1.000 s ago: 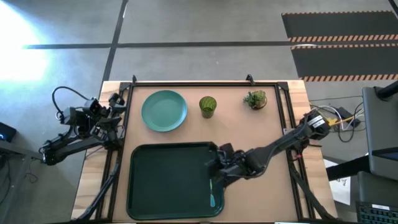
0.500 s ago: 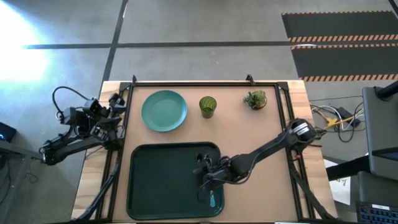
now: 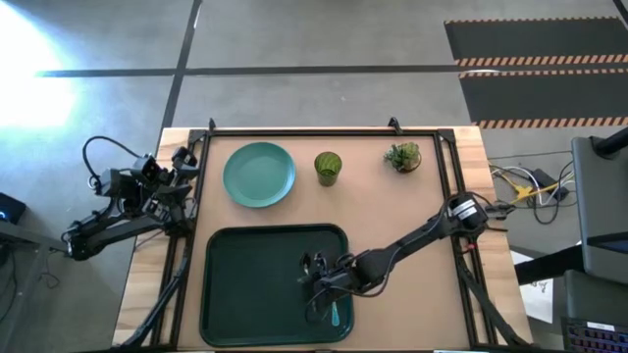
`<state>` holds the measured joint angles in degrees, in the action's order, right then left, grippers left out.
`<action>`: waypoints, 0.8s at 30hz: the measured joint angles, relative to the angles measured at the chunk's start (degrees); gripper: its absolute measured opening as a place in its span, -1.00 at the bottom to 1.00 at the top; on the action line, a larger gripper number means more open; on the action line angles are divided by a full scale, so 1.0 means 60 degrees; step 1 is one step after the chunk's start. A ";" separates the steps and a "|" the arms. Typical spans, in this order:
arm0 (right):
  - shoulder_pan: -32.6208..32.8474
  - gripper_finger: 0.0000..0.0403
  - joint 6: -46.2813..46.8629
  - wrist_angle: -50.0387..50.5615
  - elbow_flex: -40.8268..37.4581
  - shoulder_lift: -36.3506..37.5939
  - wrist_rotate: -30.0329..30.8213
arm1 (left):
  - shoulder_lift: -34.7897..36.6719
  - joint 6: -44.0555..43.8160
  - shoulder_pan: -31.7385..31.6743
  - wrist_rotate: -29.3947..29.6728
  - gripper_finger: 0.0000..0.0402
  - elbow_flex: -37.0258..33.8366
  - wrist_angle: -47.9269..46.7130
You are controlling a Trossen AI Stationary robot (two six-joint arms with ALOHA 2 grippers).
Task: Pick and place plate/cup/fork/spoon on tray
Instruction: Put the spoon on the serving tray
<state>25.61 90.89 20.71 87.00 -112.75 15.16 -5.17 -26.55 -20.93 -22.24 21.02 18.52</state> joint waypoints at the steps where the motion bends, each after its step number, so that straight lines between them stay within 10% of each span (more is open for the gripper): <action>1: 0.0000 -0.96 0.0013 0.0004 0.0000 -0.0001 -0.0054 | 0.0000 0.0000 0.0000 -0.0001 -0.05 0.0000 0.0000; 24: 0.0317 -0.96 0.1546 0.0474 -0.0011 -0.0457 -0.0779 | 0.0000 0.0022 0.0000 -0.0011 -0.05 0.0000 0.0007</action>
<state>27.51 100.16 23.55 86.94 -115.49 10.48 -5.17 -26.41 -20.93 -22.31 21.02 18.56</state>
